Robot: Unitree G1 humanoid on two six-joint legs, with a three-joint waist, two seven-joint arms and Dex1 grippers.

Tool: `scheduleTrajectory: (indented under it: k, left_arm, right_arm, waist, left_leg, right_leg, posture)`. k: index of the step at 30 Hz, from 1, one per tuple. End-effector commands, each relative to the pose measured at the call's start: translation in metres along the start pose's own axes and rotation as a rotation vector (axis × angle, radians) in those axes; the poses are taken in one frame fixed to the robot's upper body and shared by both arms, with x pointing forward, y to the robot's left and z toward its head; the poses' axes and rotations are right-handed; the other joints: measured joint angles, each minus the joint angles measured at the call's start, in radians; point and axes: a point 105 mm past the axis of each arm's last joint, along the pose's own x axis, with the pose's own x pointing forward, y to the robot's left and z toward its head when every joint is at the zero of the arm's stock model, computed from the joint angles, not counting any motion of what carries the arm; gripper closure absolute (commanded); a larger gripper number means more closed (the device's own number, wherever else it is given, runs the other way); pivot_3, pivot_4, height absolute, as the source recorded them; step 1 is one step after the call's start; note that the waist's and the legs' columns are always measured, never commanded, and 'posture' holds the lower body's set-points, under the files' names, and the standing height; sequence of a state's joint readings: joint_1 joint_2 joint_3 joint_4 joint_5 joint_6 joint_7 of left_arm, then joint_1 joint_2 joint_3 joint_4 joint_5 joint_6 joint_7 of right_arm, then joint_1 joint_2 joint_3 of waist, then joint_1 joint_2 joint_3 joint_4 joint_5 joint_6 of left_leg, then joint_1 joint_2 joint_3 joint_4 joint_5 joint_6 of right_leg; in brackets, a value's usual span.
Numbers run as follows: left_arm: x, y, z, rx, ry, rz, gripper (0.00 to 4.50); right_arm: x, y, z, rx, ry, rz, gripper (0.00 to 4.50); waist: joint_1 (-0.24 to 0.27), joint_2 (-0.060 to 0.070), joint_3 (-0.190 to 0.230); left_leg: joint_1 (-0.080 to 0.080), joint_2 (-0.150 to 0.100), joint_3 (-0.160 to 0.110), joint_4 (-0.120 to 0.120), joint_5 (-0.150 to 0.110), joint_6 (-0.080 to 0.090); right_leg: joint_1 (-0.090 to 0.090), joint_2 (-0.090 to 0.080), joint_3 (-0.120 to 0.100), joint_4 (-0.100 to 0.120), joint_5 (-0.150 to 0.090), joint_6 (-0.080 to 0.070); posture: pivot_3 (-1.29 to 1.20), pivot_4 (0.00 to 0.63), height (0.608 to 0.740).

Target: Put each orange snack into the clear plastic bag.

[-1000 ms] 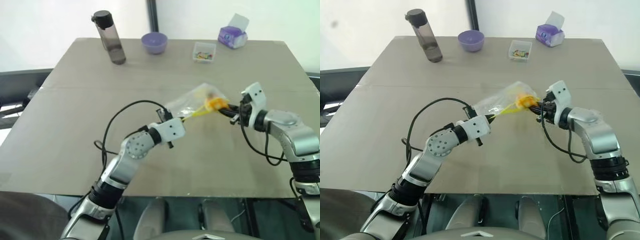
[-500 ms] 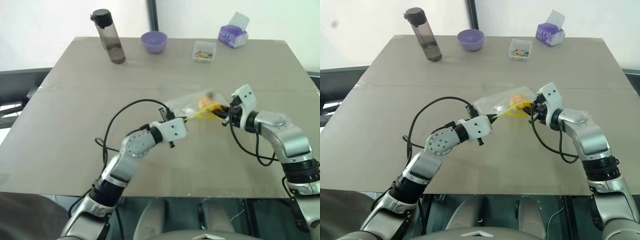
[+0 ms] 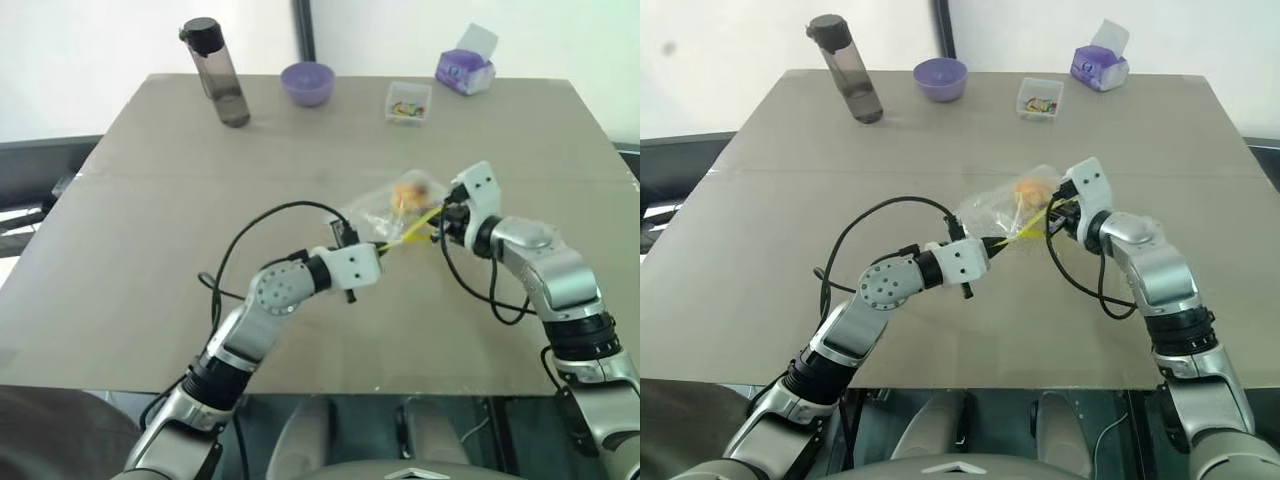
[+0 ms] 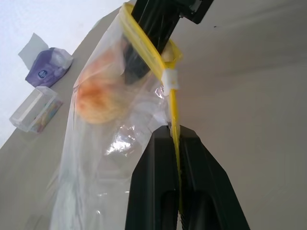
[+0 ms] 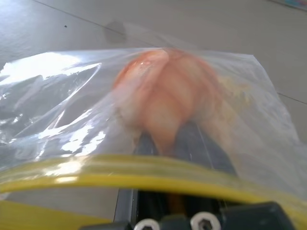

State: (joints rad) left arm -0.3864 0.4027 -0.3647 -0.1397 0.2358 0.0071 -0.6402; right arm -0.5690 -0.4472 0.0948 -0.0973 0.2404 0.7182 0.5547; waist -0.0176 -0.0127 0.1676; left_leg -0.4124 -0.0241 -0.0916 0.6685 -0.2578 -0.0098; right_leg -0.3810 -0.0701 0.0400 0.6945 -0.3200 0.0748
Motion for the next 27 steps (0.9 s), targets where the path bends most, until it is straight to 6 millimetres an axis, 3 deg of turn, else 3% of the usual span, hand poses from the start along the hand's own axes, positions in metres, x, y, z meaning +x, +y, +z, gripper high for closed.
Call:
scheduleTrajectory:
  k: [1, 3, 4, 7, 9, 10, 11, 14, 23, 27]
  left_arm:
    - [0.003, 0.003, 0.017, 0.015, -0.068, 0.0, 4.5]
    - [0.003, 0.003, 0.017, 0.02, -0.07, -0.006, 4.5]
    - [0.003, 0.003, 0.017, 0.023, -0.071, -0.009, 4.5]
    - [0.003, 0.003, 0.017, 0.025, -0.075, -0.011, 4.5]
    - [0.004, 0.005, 0.017, 0.018, -0.073, -0.005, 4.5]
    - [0.005, 0.006, 0.017, 0.015, -0.076, 0.0, 4.5]
    - [0.005, 0.007, 0.018, 0.012, -0.079, 0.003, 4.5]
    - [0.005, 0.01, 0.016, -0.02, -0.07, 0.029, 4.5]
    - [0.005, 0.029, 0.001, -0.085, -0.001, 0.138, 4.5]
    - [0.004, 0.035, -0.002, -0.113, 0.011, 0.172, 4.5]
  right_arm:
    - [-0.002, 0.009, 0.015, -0.012, -0.048, 0.04, 4.49]
    - [0.0, -0.008, -0.006, -0.184, 0.059, -0.075, 4.49]
    - [0.0, -0.005, -0.009, -0.224, 0.065, -0.06, 4.49]
    - [-0.002, 0.021, 0.013, -0.076, -0.077, 0.09, 4.49]
    - [0.001, 0.011, 0.006, -0.113, -0.044, 0.019, 3.56]
    - [0.001, 0.01, 0.004, -0.089, -0.04, 0.008, 3.33]
    - [0.001, 0.009, 0.004, -0.067, -0.041, 0.006, 2.64]
    - [-0.005, 0.008, 0.008, -0.054, -0.047, 0.025, 1.88]
    - [-0.027, 0.0, 0.002, 0.031, 0.002, 0.089, 1.88]
    - [-0.048, 0.014, 0.007, 0.051, -0.026, 0.227, 1.88]
  waist:
    - [-0.003, 0.0, 0.0]
    - [-0.002, 0.0, 0.0]
    - [0.001, 0.0, 0.0]
    - [-0.003, 0.0, 0.0]
    - [-0.012, 0.0, 0.0]
    - [-0.016, 0.0, 0.0]
    - [-0.017, 0.0, 0.0]
    - [-0.018, 0.0, 0.0]
    - [-0.02, 0.0, 0.0]
    - [-0.019, 0.0, 0.0]
  left_leg:
    - [0.0, 0.0, 0.0, 0.0, 0.0, 0.0]
    - [0.0, 0.0, 0.0, 0.0, 0.0, 0.0]
    - [0.0, 0.0, 0.0, 0.0, 0.0, 0.0]
    - [0.0, 0.0, 0.0, 0.0, 0.0, 0.0]
    - [0.0, 0.0, 0.0, 0.0, 0.0, 0.0]
    - [0.0, 0.0, 0.0, 0.0, 0.0, 0.0]
    - [0.0, 0.0, 0.0, 0.0, 0.0, 0.0]
    - [0.0, 0.0, 0.0, 0.0, 0.0, 0.0]
    - [0.0, 0.0, 0.0, 0.0, -0.001, 0.001]
    - [0.0, 0.0, 0.0, 0.0, -0.001, 0.001]
  right_leg:
    - [0.0, 0.0, 0.0, 0.0, 0.0, 0.0]
    - [0.0, 0.0, 0.0, 0.0, 0.0, 0.0]
    - [0.0, 0.0, 0.0, 0.0, 0.0, 0.0]
    - [0.0, 0.0, 0.0, 0.0, 0.0, 0.0]
    - [0.0, 0.0, 0.0, 0.0, 0.0, 0.0]
    - [0.0, 0.0, 0.0, 0.001, 0.0, 0.0]
    - [0.0, 0.0, 0.0, 0.001, 0.0, 0.0]
    - [0.0, 0.0, 0.0, 0.001, 0.0, 0.0]
    - [0.0, 0.0, 0.0, 0.001, 0.0, 0.0]
    - [0.0, 0.0, 0.0, 0.001, 0.0, 0.0]
  posture:
    - [0.0, 0.15, 0.74]
    - [0.0, 0.15, 0.74]
    - [0.0, 0.15, 0.74]
    - [0.0, 0.15, 0.74]
    - [0.0, 0.15, 0.74]
    - [0.0, 0.15, 0.74]
    - [0.0, 0.15, 0.74]
    - [0.0, 0.15, 0.74]
    - [0.0, 0.15, 0.74]
    - [0.0, 0.15, 0.74]
